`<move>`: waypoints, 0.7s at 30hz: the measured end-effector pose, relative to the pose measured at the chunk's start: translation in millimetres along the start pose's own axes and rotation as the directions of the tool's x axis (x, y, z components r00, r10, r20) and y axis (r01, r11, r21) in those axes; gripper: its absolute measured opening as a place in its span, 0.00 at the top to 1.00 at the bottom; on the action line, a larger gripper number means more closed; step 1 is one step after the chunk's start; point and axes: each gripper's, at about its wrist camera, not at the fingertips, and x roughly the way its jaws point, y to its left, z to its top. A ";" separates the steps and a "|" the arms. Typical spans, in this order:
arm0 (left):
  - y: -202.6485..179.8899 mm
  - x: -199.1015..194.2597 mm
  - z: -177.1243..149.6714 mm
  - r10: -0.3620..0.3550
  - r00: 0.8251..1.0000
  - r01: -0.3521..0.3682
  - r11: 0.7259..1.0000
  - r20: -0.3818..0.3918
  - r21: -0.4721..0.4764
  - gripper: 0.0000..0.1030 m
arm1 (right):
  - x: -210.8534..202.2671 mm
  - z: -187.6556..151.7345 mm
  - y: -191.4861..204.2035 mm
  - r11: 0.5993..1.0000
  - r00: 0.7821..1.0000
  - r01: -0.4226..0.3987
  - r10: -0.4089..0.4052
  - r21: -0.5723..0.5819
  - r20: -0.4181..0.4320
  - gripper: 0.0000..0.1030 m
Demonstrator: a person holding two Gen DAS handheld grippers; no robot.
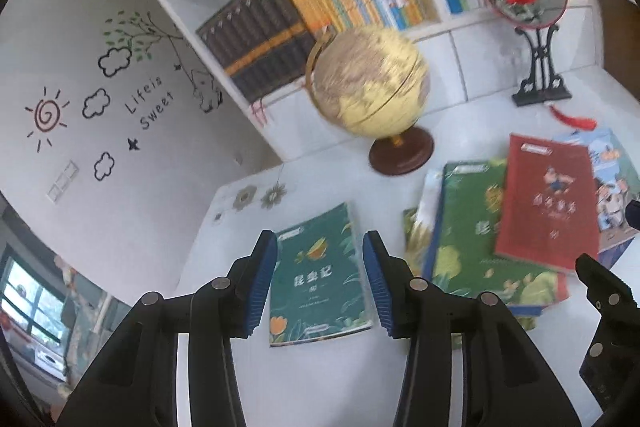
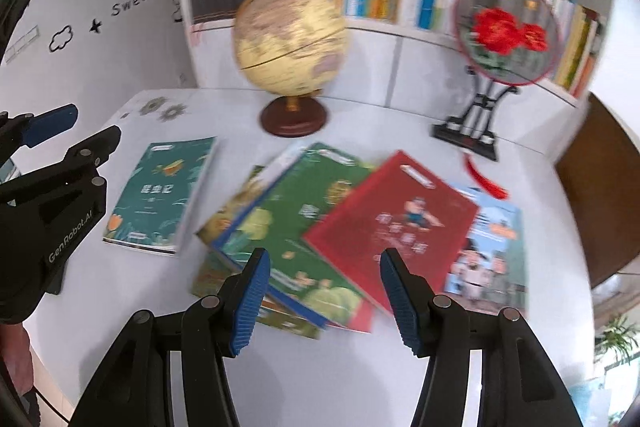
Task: Organize books
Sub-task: 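Move the open left gripper back to the book pile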
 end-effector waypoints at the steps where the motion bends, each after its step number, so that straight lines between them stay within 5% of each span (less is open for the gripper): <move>1: -5.1 -2.8 2.5 -0.013 1.000 0.013 1.000 0.001 0.001 0.59 | -2.8 -0.3 -7.1 1.000 1.000 0.004 -0.004 0.004 0.001 0.46; 5: -32.0 -16.2 9.6 -0.035 0.999 0.034 0.999 0.003 0.011 0.59 | -13.1 -1.4 -41.4 0.999 0.999 0.032 -0.032 0.035 0.000 0.46; 9: -34.1 -6.5 11.4 -0.219 0.975 0.218 0.976 -0.045 -0.027 0.59 | -22.3 1.7 -73.3 0.996 0.998 0.063 -0.064 0.056 0.028 0.46; 11: -26.3 7.4 9.4 -0.348 0.934 0.343 0.937 -0.086 -0.063 0.59 | -25.5 4.2 -93.5 0.994 0.997 0.062 -0.066 0.091 0.042 0.46; 15: -13.5 37.8 8.4 -0.629 0.764 0.612 0.777 -0.147 -0.143 0.59 | -21.1 6.4 -129.8 0.985 0.998 0.004 -0.014 0.173 0.057 0.45; 16: -11.5 46.4 11.8 -0.682 0.717 0.658 0.730 -0.145 -0.184 0.59 | -17.1 6.6 -136.6 0.984 0.998 -0.003 -0.008 0.180 0.058 0.45; 18: -10.5 59.8 20.7 -0.751 0.649 0.712 0.656 -0.123 -0.251 0.59 | -3.0 8.5 -149.1 0.983 0.999 -0.014 0.005 0.184 0.053 0.45; 19: -14.1 66.2 27.5 -0.772 0.626 0.731 0.629 -0.106 -0.264 0.59 | 4.6 9.1 -154.5 0.981 0.999 -0.016 0.007 0.194 0.047 0.45; 20: -18.7 70.4 33.2 -0.772 0.628 0.731 0.630 -0.103 -0.263 0.59 | 11.2 9.9 -159.8 0.977 0.999 -0.022 0.014 0.211 0.041 0.46; 21: -28.0 75.4 40.6 -0.753 0.649 0.717 0.654 -0.111 -0.242 0.59 | 17.5 10.5 -165.9 0.971 0.999 -0.039 0.031 0.236 0.039 0.46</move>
